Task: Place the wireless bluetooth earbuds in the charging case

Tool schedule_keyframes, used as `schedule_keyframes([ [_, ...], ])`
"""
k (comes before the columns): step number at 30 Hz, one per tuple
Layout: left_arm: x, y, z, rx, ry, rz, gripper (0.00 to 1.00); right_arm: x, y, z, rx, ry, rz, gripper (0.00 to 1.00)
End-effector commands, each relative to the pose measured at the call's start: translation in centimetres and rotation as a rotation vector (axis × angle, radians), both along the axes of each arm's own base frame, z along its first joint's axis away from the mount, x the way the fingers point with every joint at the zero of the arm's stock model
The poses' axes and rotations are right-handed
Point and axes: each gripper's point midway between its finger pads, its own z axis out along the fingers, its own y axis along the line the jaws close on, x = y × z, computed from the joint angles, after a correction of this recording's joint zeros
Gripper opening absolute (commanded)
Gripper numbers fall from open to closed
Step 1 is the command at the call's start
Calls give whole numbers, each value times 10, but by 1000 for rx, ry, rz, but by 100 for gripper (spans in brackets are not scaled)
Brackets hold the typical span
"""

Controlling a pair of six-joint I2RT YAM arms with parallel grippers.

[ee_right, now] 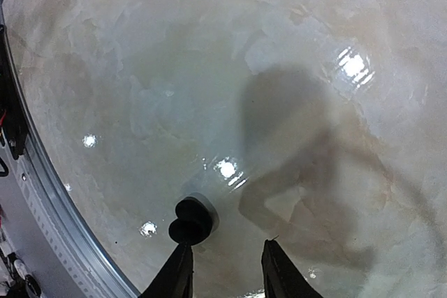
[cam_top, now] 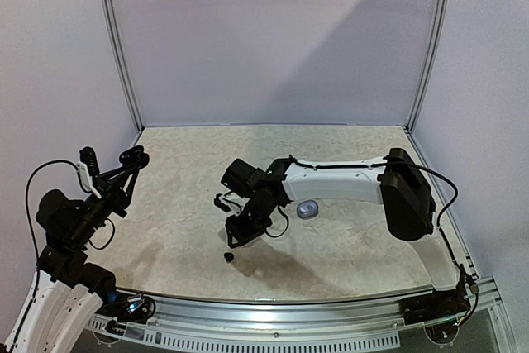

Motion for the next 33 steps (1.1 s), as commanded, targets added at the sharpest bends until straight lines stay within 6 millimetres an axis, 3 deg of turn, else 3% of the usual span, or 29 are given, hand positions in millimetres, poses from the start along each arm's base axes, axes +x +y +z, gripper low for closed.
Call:
schedule_keyframes([
  [1,-4,2,12,-2,-41,2,0,-12,-4,-18,-52,92,-101,34],
  [13,-6,1,14,-4,-50,-3,0,-28,0,-41,-81,143,-97,31],
  [21,-6,1,14,-5,-50,-5,0,-33,10,-41,-52,166,-79,31],
  [29,-6,1,13,-4,-50,-7,0,-40,21,-35,-16,175,-36,11],
  [33,-6,1,14,-4,-51,-9,0,-45,26,-29,8,192,-13,8],
])
